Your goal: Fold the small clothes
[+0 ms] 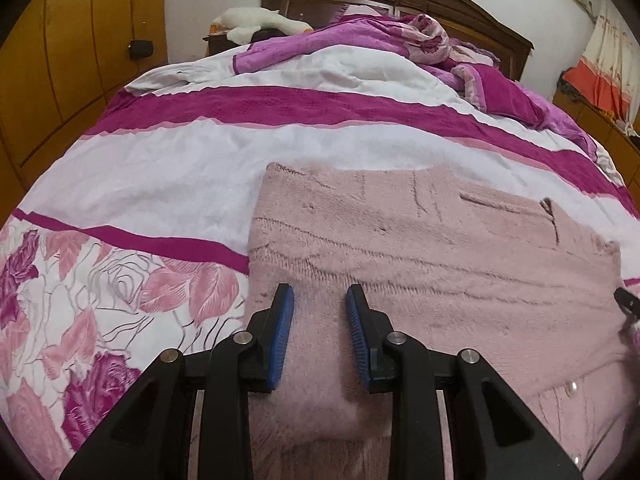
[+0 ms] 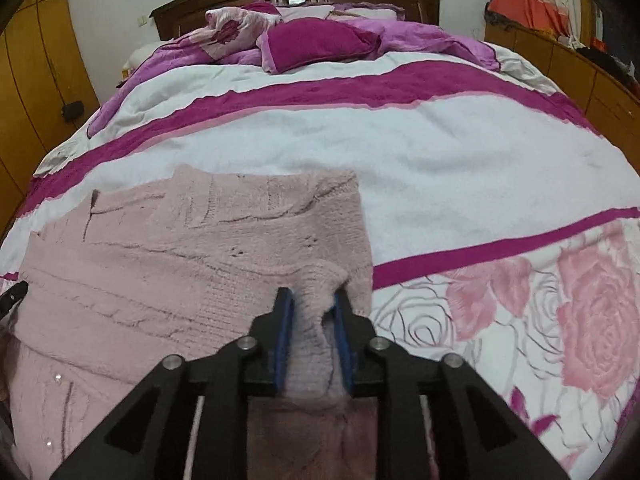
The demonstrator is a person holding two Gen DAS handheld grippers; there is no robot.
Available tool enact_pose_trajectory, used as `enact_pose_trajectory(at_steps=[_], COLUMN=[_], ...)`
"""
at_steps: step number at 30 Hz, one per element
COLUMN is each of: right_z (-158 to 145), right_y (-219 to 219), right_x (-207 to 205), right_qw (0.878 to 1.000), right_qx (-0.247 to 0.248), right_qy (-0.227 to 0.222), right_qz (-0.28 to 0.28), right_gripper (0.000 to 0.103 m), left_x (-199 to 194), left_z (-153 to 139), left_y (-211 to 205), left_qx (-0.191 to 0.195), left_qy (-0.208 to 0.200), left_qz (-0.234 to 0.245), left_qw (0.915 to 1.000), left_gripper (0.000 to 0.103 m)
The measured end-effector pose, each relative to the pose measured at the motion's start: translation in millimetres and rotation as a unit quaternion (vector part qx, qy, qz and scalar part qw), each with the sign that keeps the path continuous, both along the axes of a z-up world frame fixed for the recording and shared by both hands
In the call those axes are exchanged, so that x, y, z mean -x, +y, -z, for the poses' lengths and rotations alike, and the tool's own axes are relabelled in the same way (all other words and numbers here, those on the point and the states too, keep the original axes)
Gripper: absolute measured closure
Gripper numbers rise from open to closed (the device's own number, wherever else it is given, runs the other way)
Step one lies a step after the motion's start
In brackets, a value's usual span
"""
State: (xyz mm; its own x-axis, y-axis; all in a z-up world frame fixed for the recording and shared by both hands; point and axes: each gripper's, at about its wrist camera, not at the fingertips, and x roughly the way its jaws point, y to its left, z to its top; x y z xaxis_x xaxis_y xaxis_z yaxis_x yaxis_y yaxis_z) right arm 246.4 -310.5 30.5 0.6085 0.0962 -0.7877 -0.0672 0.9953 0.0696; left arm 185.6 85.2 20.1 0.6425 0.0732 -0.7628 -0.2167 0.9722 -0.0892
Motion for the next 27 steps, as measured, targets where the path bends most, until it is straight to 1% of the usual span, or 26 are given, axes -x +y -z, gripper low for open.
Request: enact_pose_trajectory(at_steps=[1,2,5,9,13,17,20,22,25,27], right_z=[-6,-10,-26,-49,-73,-93,-105,-112,-120,-123], right_y=[-1,-1,-2,-2,0,4,6,7,12,15], right_x=[6,10,29,60,93,125,151,168,198,220], right_qw=[1.0,1.0,1.0,0.999,0.998,0.996,0.995,0.994,0.993,0.992], right_qx=[-0.006,-0.012,-0.018,-0.017,-0.018,-0.02,-0.028,-0.039,-0.031,-0.025], right_qy=[-0.002,-0.005,-0.016,-0.03,-0.044,-0.055,-0.058,-0.058,-0.062,-0.066], right_qz=[0.003,0.002,-0.009,-0.029,-0.046,-0.066,-0.076,-0.082,-0.093,-0.101], right_gripper=[0.069,0.068,0.068,0.064,0.062,0.061,0.061,0.061,0.06,0.059], left_x=[4,8,25,53,78,106,126,142,167,181], left_z=[-3,-6,-18,-32,-44,-61,-71,-78,-85,-88], left_y=[-1,-2,-4,-1,-1,-10,-16,-20,-27,-33], left_qx=[-0.002,-0.005,-0.01,0.002,0.008,-0.006,-0.015,-0.011,-0.004,-0.006], left_qy=[0.001,0.0,-0.003,-0.002,0.004,0.001,-0.001,-0.002,-0.002,-0.003], left_qz=[0.005,0.01,0.022,0.023,0.024,0.04,0.048,0.053,0.065,0.074], left_qw=[1.0,0.9999,0.9997,0.9997,0.9997,0.9992,0.9987,0.9985,0.9979,0.9972], left_gripper=[0.097,0.097,0.097,0.097,0.097,0.097,0.097,0.097,0.097,0.097])
